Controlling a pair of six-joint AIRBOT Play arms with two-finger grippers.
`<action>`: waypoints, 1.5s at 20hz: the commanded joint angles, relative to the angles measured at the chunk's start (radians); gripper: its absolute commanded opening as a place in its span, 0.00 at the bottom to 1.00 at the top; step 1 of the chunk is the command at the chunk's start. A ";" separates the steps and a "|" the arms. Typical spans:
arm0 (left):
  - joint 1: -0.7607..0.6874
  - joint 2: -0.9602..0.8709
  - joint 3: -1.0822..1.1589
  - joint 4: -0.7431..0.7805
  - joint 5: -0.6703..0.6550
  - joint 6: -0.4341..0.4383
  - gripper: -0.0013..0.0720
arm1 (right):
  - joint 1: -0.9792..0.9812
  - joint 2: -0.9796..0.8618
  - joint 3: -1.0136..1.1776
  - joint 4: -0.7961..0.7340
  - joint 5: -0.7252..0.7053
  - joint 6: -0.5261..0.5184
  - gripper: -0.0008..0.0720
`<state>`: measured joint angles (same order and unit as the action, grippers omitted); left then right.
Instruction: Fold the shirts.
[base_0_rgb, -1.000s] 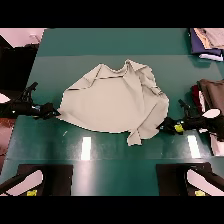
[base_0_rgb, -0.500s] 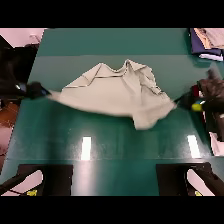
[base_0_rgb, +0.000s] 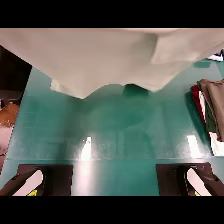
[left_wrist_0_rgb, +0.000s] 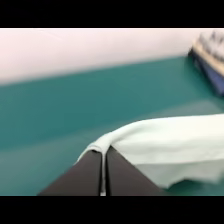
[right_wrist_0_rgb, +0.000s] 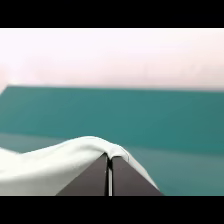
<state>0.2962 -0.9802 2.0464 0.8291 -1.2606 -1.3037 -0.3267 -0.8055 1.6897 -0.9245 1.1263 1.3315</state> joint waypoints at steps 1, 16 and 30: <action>0.000 0.103 0.141 0.000 0.101 -0.032 0.05 | -0.002 0.002 0.278 -0.125 0.079 0.034 0.03; 0.000 -0.047 -0.472 0.077 -0.170 -0.095 0.05 | 0.078 -0.407 0.204 -0.363 0.614 0.127 0.03; -0.144 -0.516 -0.614 0.079 0.576 0.030 0.05 | 0.247 -0.905 0.109 -0.362 -0.053 0.228 0.03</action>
<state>0.1619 -1.4551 1.4338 0.9077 -0.9020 -1.2839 -0.0937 -1.6619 1.8008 -1.2896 1.2766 1.5368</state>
